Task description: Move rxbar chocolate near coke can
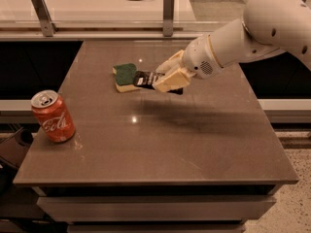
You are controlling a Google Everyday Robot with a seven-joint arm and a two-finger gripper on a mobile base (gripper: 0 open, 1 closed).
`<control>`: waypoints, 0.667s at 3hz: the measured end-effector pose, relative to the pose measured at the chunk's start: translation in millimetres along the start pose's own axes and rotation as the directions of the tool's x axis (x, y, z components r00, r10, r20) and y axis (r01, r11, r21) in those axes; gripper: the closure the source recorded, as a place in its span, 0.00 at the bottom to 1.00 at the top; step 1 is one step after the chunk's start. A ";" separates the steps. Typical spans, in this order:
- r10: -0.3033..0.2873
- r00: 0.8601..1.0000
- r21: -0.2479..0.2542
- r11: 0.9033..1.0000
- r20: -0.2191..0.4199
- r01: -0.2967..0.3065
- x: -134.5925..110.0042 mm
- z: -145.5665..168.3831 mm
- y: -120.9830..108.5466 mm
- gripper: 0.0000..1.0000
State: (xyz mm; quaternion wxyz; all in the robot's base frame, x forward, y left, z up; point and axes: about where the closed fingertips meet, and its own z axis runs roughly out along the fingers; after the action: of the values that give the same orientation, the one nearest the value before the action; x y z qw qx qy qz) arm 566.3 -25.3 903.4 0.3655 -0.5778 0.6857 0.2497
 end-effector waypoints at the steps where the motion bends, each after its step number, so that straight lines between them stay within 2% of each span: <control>1: -0.018 1.000 -0.025 1.000 -0.012 0.018 -10.6 12.4 19.5 1.00; 2: -0.040 0.999 -0.054 0.998 -0.027 0.039 -23.3 26.0 45.2 1.00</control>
Offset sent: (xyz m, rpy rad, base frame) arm -0.0672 0.0741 -0.0017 -0.0576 0.0149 0.1068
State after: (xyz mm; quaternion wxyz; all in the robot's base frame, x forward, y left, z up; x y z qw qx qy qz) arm 529.3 18.1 902.4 0.3452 -0.6043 0.6723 0.2525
